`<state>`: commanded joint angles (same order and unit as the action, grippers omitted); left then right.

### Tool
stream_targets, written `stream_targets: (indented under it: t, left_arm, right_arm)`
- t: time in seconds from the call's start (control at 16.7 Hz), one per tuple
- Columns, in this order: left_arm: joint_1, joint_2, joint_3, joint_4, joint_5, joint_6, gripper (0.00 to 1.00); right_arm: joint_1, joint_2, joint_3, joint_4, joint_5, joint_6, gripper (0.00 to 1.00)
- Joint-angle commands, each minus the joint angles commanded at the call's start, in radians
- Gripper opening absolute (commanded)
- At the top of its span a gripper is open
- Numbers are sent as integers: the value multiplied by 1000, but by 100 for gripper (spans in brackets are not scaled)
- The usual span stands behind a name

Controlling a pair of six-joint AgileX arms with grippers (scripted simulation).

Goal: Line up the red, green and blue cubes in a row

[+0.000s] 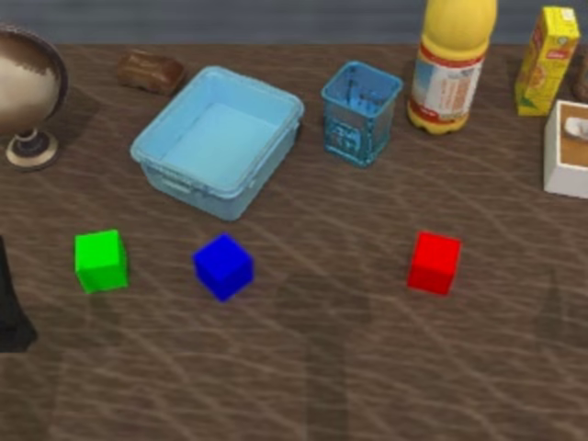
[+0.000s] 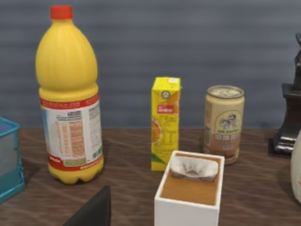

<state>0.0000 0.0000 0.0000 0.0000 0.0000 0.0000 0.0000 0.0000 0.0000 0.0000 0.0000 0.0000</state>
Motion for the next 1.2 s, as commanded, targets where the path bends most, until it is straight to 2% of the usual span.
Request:
stream_targets:
  t: [0.24, 0.48, 0.72, 1.2]
  left_arm:
    - [0, 0, 0, 0, 0, 0, 100]
    - [0, 0, 0, 0, 0, 0, 100]
    - [0, 0, 0, 0, 0, 0, 100]
    - [0, 0, 0, 0, 0, 0, 100]
  right_arm:
    - [7, 31, 30, -16, 2, -14, 100]
    - [53, 220, 203, -121, 4, -94, 100]
    - [131, 565, 473, -312, 2, -227, 100]
    - [319, 1432, 1100, -795, -7, -546, 100]
